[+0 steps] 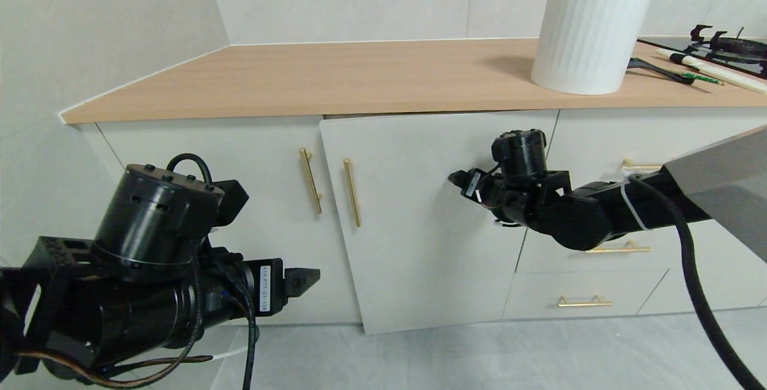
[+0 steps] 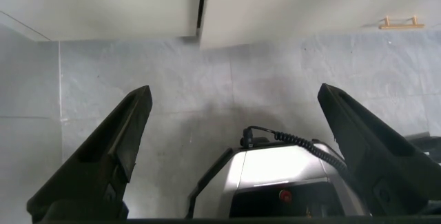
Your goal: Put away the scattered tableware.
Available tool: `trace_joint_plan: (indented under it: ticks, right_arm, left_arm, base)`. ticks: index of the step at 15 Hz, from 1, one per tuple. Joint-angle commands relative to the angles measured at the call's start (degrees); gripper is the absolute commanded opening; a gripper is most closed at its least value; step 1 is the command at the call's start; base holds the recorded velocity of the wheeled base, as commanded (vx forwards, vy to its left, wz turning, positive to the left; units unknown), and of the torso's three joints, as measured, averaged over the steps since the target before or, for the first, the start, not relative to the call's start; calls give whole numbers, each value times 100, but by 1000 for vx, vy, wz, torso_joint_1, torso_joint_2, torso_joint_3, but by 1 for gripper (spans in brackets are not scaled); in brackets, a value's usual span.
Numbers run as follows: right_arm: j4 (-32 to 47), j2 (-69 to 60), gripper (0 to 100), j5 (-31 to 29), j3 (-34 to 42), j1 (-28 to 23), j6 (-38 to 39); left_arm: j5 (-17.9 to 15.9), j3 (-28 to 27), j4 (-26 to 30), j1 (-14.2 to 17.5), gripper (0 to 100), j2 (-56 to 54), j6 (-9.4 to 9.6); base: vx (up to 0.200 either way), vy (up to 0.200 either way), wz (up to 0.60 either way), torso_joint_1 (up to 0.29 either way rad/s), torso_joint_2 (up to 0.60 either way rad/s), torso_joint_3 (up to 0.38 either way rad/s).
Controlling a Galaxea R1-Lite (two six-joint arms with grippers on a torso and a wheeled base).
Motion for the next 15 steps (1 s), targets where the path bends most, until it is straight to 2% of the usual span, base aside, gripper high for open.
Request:
trace_joint_plan:
  ticks: [1,5,8,9,12,13,15]
  right_arm:
    - [4,214,100,-111,-189,-55,-6]
    - [12,390,100,-392,-374,-134,-6]
    - [39,241,100,-330,-268,-125,-6]
    - [39,-67,100,-119,39,-90,-6]
    - [-5,-1456,100,1770,1525,77,-85]
    - [-5,-1746,100,2201,1727,68,-252]
    - [-5,-1974,100,1990,1859,68,-674]
  left_arm:
    - [4,-9,2,-1,100,-3,-7]
    - [4,0,-95,-1,100,-3,-7]
    - [4,0,-95,-1,100,-3,-7]
    - [4,0,-95,-1,100,-3,-7]
    - [12,0,-139,-1,100,-29,-7]
    - [12,0,-147,-1,100,-29,-7]
    - [30,0,-174,-1,100,-82,1]
  base:
    - [0,0,0,0,0,0]
    - [0,0,0,0,0,0]
    - [0,0,0,0,0,0]
    - [0,0,0,0,0,0]
    - [0,0,0,0,0,0]
    - [0,0,0,0,0,0]
    - [0,0,0,0,0,0]
